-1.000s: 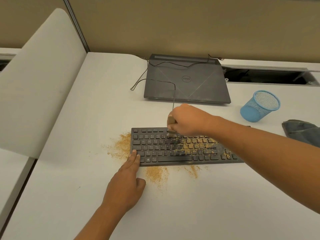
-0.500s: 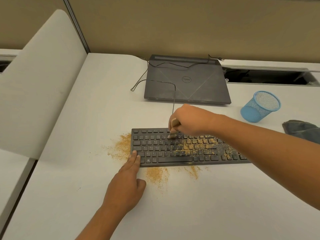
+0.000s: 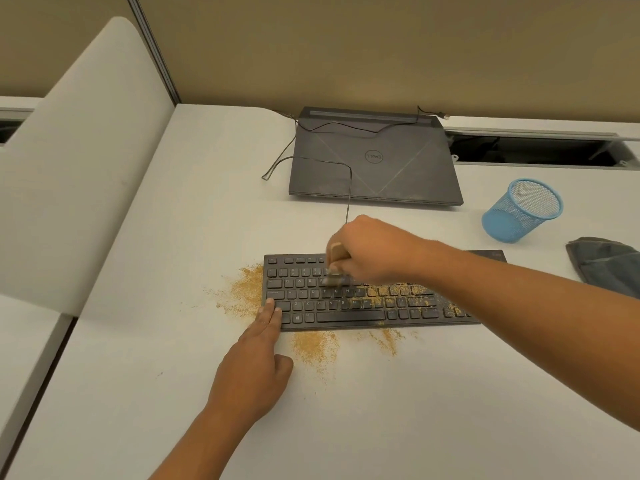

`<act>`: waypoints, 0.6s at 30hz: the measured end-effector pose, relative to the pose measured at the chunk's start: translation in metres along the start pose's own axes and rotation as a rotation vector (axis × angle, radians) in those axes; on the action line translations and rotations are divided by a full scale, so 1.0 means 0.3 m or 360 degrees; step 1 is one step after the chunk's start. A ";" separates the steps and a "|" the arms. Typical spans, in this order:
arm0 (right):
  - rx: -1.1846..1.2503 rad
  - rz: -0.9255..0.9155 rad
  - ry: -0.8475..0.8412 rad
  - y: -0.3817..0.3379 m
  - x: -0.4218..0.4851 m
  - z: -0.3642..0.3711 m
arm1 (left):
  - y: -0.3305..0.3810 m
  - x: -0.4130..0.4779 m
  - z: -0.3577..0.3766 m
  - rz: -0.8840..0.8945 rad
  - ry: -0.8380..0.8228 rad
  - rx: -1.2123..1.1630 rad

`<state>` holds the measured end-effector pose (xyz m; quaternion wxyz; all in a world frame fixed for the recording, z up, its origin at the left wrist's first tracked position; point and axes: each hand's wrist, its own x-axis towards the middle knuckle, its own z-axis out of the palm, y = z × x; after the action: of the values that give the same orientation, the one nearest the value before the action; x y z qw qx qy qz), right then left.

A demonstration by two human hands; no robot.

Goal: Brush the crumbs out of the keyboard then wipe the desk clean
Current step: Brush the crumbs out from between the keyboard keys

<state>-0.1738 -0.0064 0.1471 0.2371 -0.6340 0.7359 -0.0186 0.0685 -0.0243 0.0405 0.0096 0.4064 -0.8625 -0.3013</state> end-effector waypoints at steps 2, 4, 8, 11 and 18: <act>0.0082 -0.0061 -0.0135 -0.024 -0.011 0.019 | -0.002 0.002 0.002 -0.0004 0.0002 -0.0007; -0.0062 -0.0019 -0.0224 -0.013 -0.013 0.030 | 0.000 0.001 0.000 -0.0007 -0.0004 -0.0004; -0.0171 0.0065 0.0006 0.004 -0.015 0.011 | 0.005 -0.001 -0.003 -0.0013 -0.0001 -0.0014; -0.0018 0.0082 0.0057 -0.014 -0.017 0.038 | 0.004 -0.001 0.001 -0.0015 0.0005 -0.0011; 0.0089 0.0099 0.0091 -0.008 -0.021 0.051 | 0.006 0.001 -0.001 0.0000 0.0012 -0.0014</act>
<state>-0.1655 0.0031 0.1365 0.2341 -0.6032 0.7608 -0.0498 0.0671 -0.0238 0.0415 0.0145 0.4075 -0.8612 -0.3035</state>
